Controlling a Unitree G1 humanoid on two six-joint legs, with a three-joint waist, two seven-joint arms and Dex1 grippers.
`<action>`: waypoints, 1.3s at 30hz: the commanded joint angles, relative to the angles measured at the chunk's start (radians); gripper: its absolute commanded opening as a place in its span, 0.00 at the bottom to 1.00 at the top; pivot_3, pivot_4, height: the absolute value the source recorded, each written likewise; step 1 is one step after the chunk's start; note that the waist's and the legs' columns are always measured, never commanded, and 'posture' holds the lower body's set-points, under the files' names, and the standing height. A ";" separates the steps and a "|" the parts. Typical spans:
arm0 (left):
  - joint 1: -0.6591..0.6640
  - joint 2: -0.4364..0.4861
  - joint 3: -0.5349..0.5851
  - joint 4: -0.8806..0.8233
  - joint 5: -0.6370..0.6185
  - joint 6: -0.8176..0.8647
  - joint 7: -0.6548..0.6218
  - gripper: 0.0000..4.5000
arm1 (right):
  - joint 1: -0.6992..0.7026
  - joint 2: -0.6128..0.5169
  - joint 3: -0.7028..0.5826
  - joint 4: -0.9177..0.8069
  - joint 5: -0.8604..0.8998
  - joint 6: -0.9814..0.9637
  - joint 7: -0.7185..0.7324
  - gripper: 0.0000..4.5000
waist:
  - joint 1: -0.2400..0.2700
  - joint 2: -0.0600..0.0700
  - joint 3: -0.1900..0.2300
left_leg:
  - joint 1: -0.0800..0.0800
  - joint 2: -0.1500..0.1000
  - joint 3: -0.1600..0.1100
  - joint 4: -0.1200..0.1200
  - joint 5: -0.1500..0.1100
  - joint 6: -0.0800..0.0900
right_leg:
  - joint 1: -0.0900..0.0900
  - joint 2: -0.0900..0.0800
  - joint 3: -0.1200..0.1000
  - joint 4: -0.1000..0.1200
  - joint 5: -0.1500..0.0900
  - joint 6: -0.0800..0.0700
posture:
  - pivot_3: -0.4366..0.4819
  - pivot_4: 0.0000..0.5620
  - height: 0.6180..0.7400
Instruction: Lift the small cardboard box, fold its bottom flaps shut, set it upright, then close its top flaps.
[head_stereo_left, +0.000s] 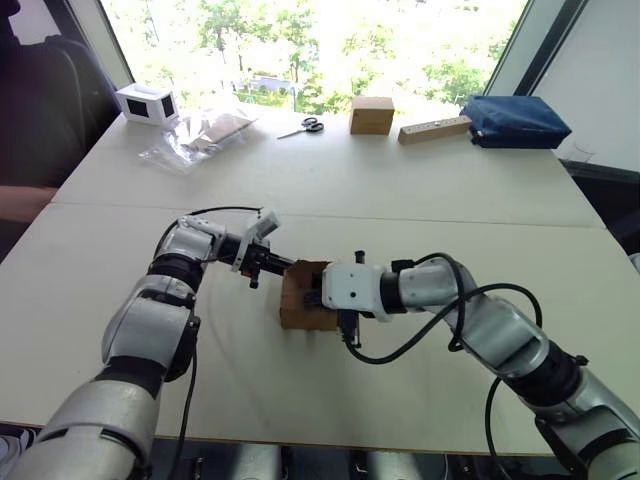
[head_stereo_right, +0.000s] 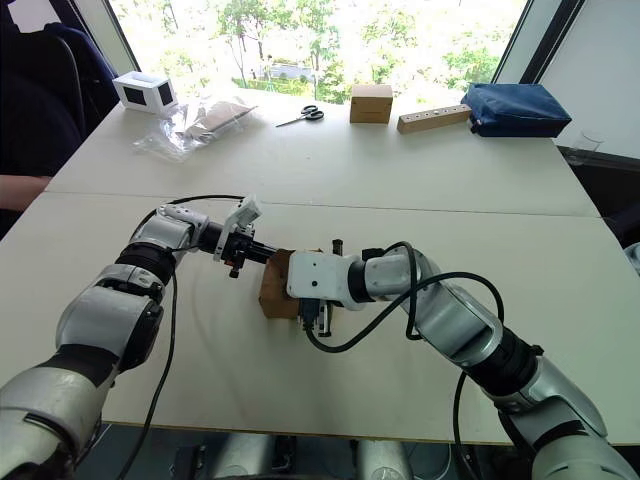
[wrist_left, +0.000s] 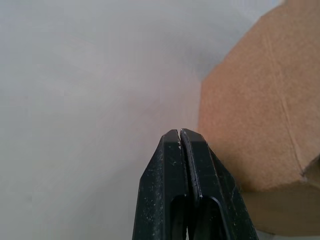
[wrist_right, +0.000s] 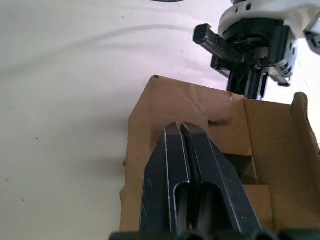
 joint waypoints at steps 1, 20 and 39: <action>0.006 0.031 0.076 -0.025 -0.039 0.012 0.067 0.00 | -0.015 0.012 -0.018 0.002 -0.012 -0.022 0.015 0.00 | -0.002 0.000 0.000 | 0.000 0.000 0.000 0.000 0.000 0.000 | 0.000 0.000 0.000 0.000 0.000 0.000 | 0.48 0.27 1.00; 0.609 0.350 0.304 -1.471 -0.566 0.832 0.270 0.00 | 0.015 0.021 -0.072 0.040 -0.006 -0.073 0.056 0.00 | -0.017 0.001 0.000 | 0.001 0.003 -0.002 0.000 0.001 -0.002 | 0.001 -0.001 0.001 0.001 0.000 0.000 | 0.48 0.27 1.00; 0.680 0.363 0.084 -1.427 -0.496 0.597 0.360 0.00 | 0.007 0.025 -0.098 0.049 -0.010 -0.088 0.072 0.00 | -0.017 0.001 0.000 | 0.003 0.002 -0.001 -0.001 0.001 -0.002 | 0.002 -0.001 0.001 0.000 0.000 0.000 | 0.48 0.27 1.00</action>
